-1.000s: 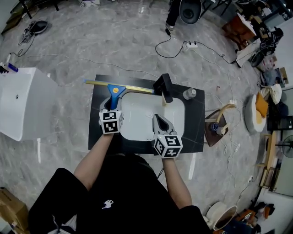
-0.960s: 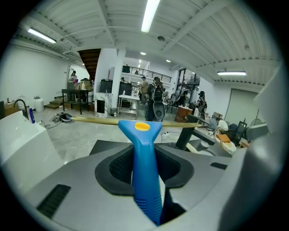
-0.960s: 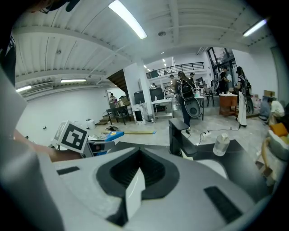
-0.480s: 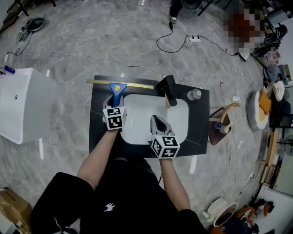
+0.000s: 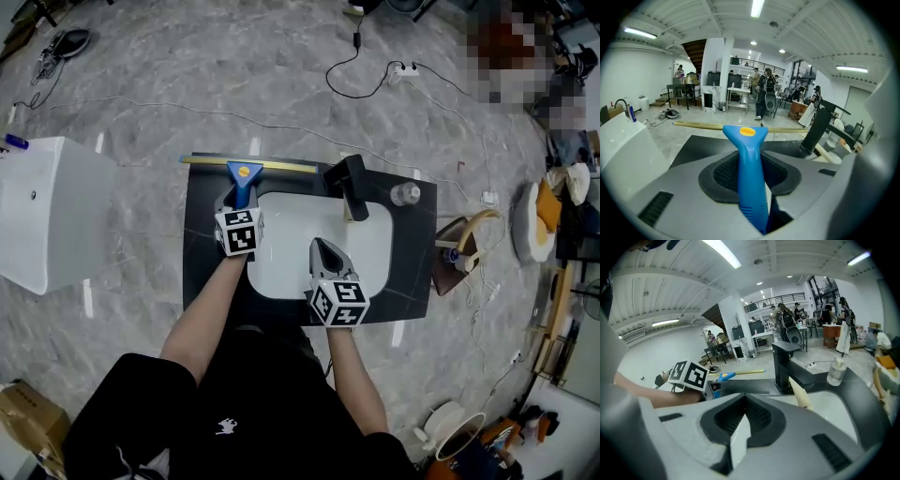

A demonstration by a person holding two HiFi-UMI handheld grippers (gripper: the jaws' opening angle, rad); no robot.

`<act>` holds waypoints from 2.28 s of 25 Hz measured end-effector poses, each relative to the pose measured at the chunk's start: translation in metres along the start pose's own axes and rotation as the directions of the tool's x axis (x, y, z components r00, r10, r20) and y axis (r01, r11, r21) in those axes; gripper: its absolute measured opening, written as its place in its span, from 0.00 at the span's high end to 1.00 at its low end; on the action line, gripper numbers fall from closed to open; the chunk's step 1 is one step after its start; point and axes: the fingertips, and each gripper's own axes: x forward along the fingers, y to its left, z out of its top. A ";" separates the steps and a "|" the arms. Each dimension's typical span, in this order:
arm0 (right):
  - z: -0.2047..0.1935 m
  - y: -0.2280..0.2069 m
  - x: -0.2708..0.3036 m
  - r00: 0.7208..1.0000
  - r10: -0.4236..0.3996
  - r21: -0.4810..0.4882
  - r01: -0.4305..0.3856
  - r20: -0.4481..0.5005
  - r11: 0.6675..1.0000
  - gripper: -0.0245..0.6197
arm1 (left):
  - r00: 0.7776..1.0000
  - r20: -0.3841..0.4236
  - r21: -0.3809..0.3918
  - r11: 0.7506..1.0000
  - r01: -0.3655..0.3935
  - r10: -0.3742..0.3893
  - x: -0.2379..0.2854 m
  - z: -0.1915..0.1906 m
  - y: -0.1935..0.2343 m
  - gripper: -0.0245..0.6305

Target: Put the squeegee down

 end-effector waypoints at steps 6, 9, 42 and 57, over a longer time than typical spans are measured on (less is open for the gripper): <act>-0.003 -0.008 0.004 1.000 -0.012 0.024 0.012 -0.014 1.000 0.96 | 1.000 -0.025 0.022 1.000 -0.015 0.016 0.015 -0.006 0.005 0.77; -0.004 -0.012 0.007 1.000 -0.013 0.034 0.014 -0.018 0.999 0.96 | 0.999 -0.048 0.017 1.000 -0.016 0.016 0.020 -0.008 0.005 0.77; -0.012 -0.020 0.004 0.999 -0.024 0.078 0.026 -0.033 0.997 0.96 | 0.987 -0.155 -0.010 0.999 -0.047 0.045 0.048 -0.017 0.019 0.76; 0.010 -0.013 -0.029 0.995 0.064 0.034 -0.067 0.078 0.997 0.96 | 0.998 -0.060 0.060 0.998 -0.027 0.031 -0.026 -0.016 0.016 0.59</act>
